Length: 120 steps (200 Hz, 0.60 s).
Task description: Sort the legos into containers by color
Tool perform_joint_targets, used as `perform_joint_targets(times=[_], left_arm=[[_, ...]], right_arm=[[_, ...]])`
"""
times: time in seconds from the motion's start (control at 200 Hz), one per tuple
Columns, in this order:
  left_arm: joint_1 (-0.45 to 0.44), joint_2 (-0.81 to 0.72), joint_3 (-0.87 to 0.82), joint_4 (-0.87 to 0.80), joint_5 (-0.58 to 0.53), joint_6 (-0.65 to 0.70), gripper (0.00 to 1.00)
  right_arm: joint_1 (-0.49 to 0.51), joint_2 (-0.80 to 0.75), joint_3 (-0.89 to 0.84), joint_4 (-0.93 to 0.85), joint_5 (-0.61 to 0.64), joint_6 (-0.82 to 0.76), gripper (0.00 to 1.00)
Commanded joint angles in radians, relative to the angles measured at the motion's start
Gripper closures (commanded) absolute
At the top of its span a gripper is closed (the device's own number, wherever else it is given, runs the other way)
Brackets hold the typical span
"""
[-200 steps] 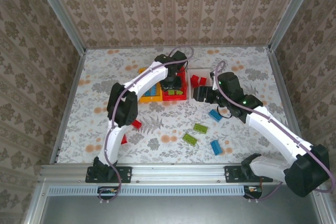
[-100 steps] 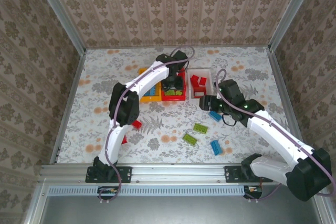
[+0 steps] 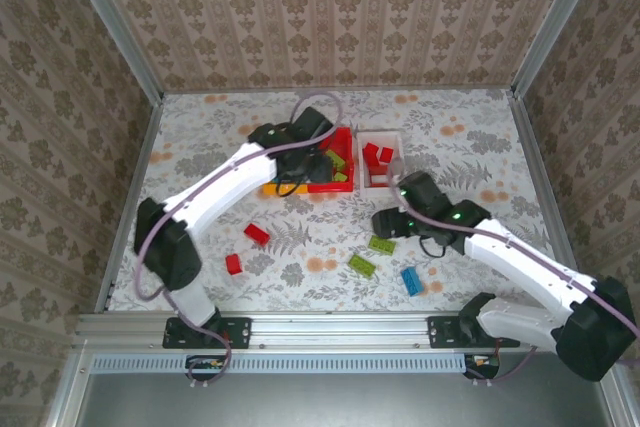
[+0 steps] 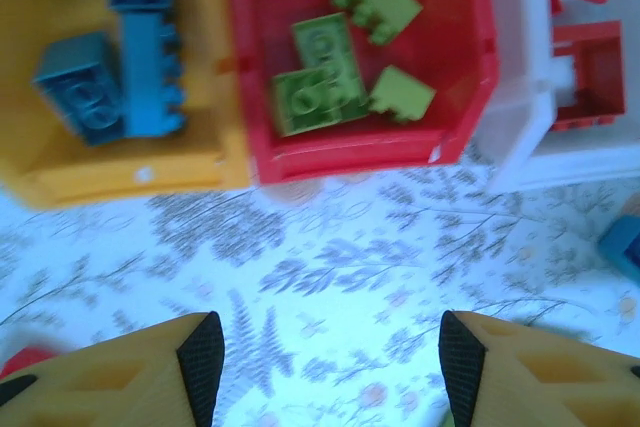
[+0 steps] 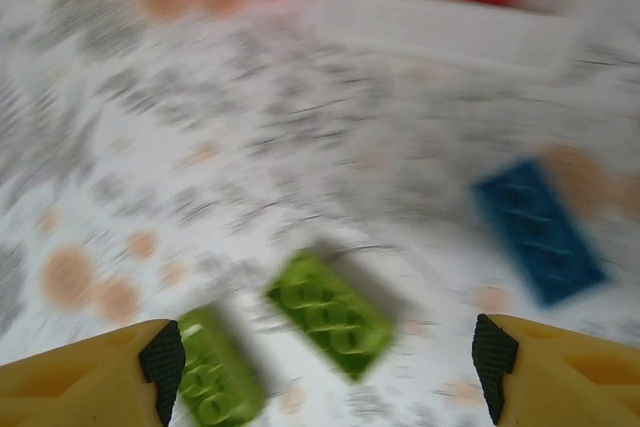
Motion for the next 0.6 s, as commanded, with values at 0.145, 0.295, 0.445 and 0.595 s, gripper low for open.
perform_joint_targets(times=[0.145,0.295,0.445,0.595], left_arm=[[0.009,-0.454,-0.359,-0.064,-0.255,-0.167,0.39],[0.026,-0.697,-0.521,-0.111,-0.278,-0.221,0.39],[0.033,-0.892,-0.601,-0.172,-0.284,-0.278,0.39],[0.037,-1.026,-0.642,-0.188,-0.256,-0.289,0.39]], right_arm=[[0.311,0.359,0.177,0.288,-0.066,-0.149,0.18],[0.391,0.606,0.362,0.318,0.001,-0.190,0.16],[0.417,0.798,0.515,0.308,0.063,-0.219,0.14],[0.417,0.950,0.656,0.282,0.060,-0.216,0.14]])
